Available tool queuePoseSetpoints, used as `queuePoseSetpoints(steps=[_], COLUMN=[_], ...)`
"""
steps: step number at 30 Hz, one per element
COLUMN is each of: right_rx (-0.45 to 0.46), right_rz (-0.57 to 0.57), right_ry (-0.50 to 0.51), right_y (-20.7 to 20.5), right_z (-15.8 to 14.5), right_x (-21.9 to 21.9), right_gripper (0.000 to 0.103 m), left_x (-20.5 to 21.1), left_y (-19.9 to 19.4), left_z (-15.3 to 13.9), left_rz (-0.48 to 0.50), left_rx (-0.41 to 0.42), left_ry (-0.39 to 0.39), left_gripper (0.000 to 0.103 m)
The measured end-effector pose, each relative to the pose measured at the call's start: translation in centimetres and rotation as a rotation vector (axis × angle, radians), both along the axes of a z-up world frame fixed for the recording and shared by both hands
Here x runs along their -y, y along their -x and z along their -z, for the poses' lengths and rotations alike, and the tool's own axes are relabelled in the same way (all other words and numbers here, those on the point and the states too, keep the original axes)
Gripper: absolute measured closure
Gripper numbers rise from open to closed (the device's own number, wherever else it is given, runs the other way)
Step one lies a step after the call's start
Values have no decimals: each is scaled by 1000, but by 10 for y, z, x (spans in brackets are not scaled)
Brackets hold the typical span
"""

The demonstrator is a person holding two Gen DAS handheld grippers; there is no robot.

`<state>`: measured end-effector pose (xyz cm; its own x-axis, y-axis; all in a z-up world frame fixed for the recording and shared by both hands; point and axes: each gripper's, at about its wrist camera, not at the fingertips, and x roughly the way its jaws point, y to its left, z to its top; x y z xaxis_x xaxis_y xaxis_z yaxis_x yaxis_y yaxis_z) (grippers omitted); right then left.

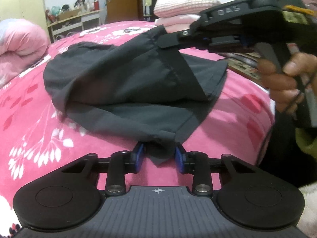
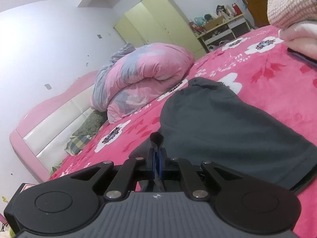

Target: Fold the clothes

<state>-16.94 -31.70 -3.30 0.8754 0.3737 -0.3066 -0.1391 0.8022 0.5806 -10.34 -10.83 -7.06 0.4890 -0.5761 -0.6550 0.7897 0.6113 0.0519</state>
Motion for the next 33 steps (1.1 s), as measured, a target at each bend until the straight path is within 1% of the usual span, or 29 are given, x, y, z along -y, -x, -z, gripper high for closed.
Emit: queuePoseSetpoints(steps=[1, 2, 9, 10, 12, 17, 19, 20, 21, 22, 24, 26, 27, 28, 29, 31, 33], right_rx=[0, 0, -8, -7, -7, -12, -14, -16, -17, -18, -17, -12, -8, -3, 1, 7, 8], right_rz=[1, 1, 5, 7, 10, 17, 19, 20, 21, 22, 22, 20, 19, 16, 13, 7, -1], right_ry=[-2, -5, 1, 3, 2, -3, -2, -1, -1, 0, 4, 8, 10, 10, 10, 12, 9], right_y=[0, -1, 1, 2, 2, 2, 2, 2, 2, 3, 3, 4, 5, 5, 6, 7, 6], right_z=[0, 1, 2, 2, 1, 3, 3, 3, 3, 3, 3, 2, 1, 1, 1, 1, 2], right_x=[1, 1, -1, -2, -3, -2, -2, -2, -2, -2, -2, -2, -3, -3, -3, -4, -6], right_gripper=[99, 99, 99, 99, 99, 99, 99, 99, 99, 99, 99, 99, 99, 99, 99, 99, 99], left_x=[-1, -3, -18, -18, -14, 4, 9, 9, 9, 7, 1, -12, -20, -28, -38, -56, -69], left_y=[3, 2, -20, -23, -20, 2, 7, 8, 8, 8, 8, 8, 8, 6, 4, -4, -11], left_z=[1, 1, 2, 2, 4, 10, 12, 11, 11, 9, 3, -5, -9, -11, -11, -3, 12], left_rz=[8, 1, -104, -114, -105, -31, -28, -33, -38, -49, -84, -128, -152, -180, -211, -264, -301], left_rx=[12, 2, -179, -189, -136, 49, 89, 100, 102, 93, 69, 29, -4, -59, -129, -307, -451], left_ry=[-3, 9, 167, 176, 123, -30, -56, -56, -50, -38, -3, 63, 110, 169, 234, 354, 396], left_gripper=[64, 63, 63, 63, 63, 63, 64, 68, 81, 90, 99, 101, 101, 103, 103, 103, 103])
